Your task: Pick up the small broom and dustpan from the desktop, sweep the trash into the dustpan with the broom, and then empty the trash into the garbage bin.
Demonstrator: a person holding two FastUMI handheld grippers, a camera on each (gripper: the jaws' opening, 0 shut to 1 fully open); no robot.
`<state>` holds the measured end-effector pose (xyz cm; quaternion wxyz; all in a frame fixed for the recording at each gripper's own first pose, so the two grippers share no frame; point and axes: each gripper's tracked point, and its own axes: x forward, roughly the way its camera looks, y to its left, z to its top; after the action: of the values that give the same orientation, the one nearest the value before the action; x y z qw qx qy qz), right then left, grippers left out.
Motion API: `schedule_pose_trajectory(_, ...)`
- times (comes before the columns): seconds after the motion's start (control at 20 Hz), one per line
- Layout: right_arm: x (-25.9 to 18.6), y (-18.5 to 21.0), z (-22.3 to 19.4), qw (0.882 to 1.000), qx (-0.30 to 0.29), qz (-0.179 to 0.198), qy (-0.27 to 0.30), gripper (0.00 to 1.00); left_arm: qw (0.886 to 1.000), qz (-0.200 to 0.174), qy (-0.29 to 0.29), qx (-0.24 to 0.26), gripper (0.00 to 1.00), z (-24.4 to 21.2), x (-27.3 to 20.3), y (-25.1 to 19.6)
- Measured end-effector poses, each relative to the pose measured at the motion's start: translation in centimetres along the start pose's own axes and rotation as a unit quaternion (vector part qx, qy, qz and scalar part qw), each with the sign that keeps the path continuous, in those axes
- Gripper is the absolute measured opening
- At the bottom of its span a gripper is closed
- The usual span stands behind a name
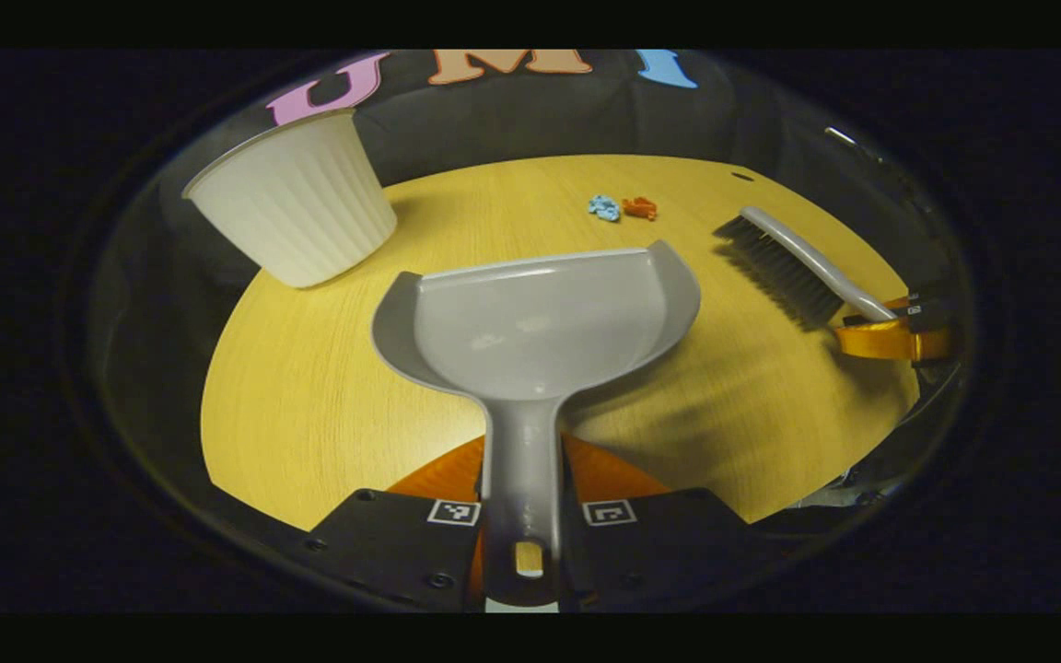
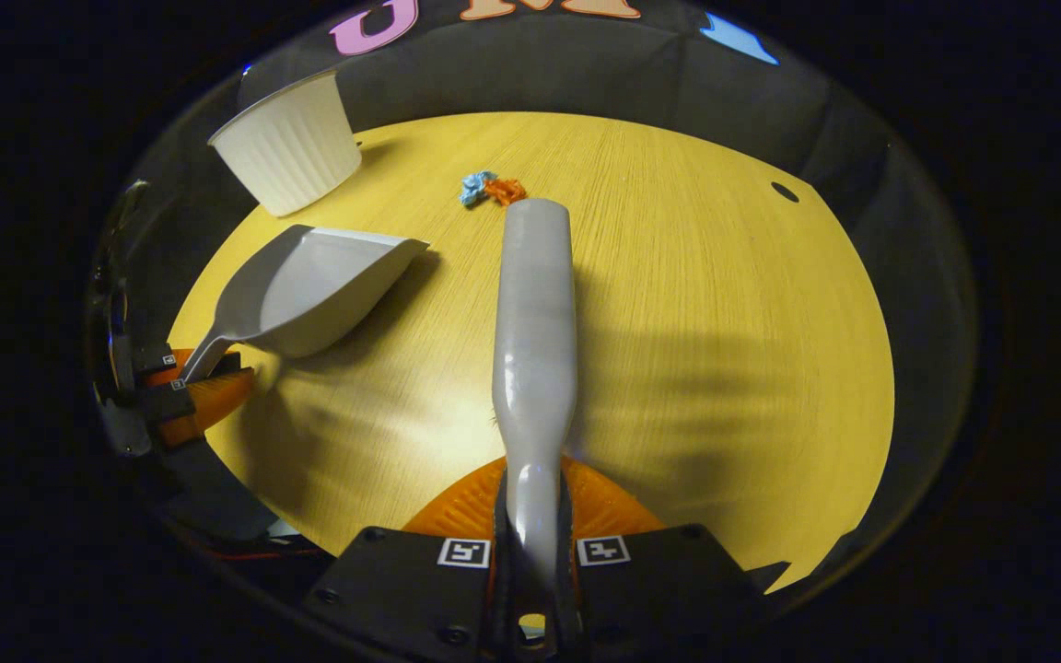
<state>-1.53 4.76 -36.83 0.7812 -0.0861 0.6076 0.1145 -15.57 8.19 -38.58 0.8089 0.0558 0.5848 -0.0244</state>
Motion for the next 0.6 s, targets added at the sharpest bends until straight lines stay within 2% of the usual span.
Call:
schedule_pose_trajectory(0.25,0.9,-4.2,8.3,0.998,-0.035,-0.039,-0.024,0.19,0.995,-0.023,-0.01,0.093,0.26,3.2,2.4,0.4)
schedule_pose_trajectory(0.4,2.1,-5.4,13.5,0.994,-0.082,-0.063,-0.028,0.2,0.992,-0.039,-0.002,0.119,0.25,3.7,3.7,-0.2)
schedule_pose_trajectory(0.6,4.4,-4.4,17.1,0.989,-0.131,-0.064,0.005,0.2,0.99,-0.048,0.014,0.128,0.26,3.1,4.0,-0.3)
